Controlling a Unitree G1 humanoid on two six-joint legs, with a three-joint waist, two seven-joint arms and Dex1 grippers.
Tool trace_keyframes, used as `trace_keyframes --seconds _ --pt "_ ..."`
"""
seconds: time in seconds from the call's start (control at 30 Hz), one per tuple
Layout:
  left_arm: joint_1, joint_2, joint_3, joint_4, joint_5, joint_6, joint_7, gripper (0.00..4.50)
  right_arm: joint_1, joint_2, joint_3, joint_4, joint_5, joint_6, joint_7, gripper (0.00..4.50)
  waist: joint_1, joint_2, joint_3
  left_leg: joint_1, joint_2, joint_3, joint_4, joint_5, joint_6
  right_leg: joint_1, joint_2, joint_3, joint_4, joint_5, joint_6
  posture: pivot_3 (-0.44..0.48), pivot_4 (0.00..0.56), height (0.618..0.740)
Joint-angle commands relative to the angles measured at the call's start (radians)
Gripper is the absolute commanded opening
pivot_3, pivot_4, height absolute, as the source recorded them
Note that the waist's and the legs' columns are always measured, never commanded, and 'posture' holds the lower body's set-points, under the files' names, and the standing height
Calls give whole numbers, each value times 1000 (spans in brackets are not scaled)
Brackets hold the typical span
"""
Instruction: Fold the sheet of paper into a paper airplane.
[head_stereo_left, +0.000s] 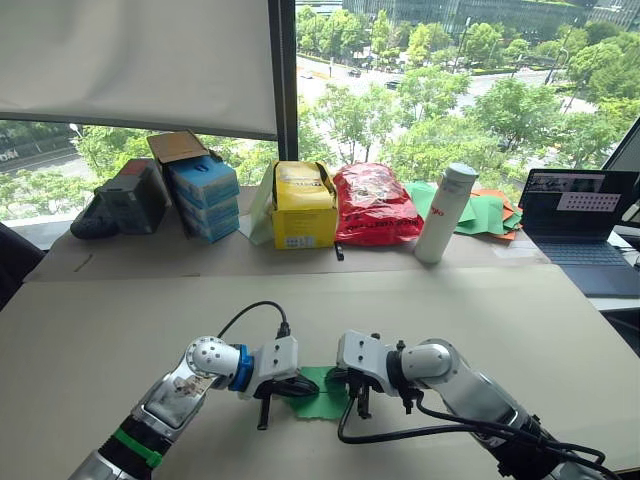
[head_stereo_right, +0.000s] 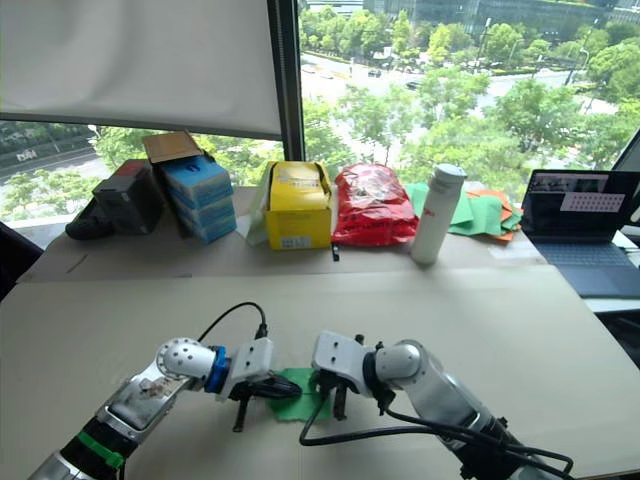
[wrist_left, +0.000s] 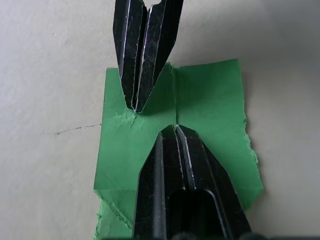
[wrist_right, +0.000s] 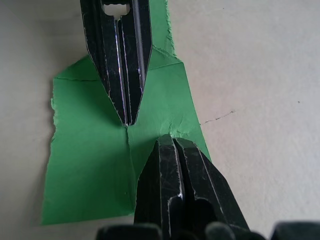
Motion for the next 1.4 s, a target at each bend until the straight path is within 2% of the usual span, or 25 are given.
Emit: trace_keyframes --seconds 0.03,0.17,0.37,0.57,0.83,1.17,1.3,1.4 --pt "22 13 -51 46 72 -2 17 0 31 -21 44 47 -32 67 10 15 1 0 0 0 0 0 0 0 0 0 -1 0 0 0 0 0 150 740" --pt "37 42 -42 63 83 5 24 0 29 -23 43 38 -33 76 12 15 1 0 -1 1 0 0 0 0 0 0 -6 0 0 0 0 0 150 740" --pt "92 115 -7 80 81 -19 23 0 25 -22 46 36 -31 79 13 15 -5 0 -3 2 0 0 -2 0 0 0 -6 0 0 0 -1 0 150 740" --pt "161 183 35 65 64 -36 23 0 23 -20 55 39 -31 74 12 15 -17 0 -5 11 0 0 -15 2 -4 3 -7 2 -1 -3 -5 0 150 740" --pt "248 262 112 42 37 -36 32 0 16 -22 58 57 -31 58 18 15 -29 2 -7 12 2 0 -19 3 -6 2 -6 2 0 -4 -8 0 150 740" --pt "325 318 208 -23 -4 -20 46 0 2 -16 53 61 -31 51 26 15 -28 4 -7 12 2 0 -22 4 -9 0 -7 2 -1 -5 -8 0 150 740" --pt "311 316 283 -65 -77 25 50 0 -11 5 18 23 3 54 24 15 -30 3 -6 11 2 0 -23 5 -9 -2 -7 2 -1 -5 -9 0 150 740" --pt "294 303 396 -158 -236 160 54 0 -25 23 -44 -50 54 73 21 15 -28 2 0 9 2 0 -24 6 -11 -4 -7 2 0 -5 -10 0 150 740"
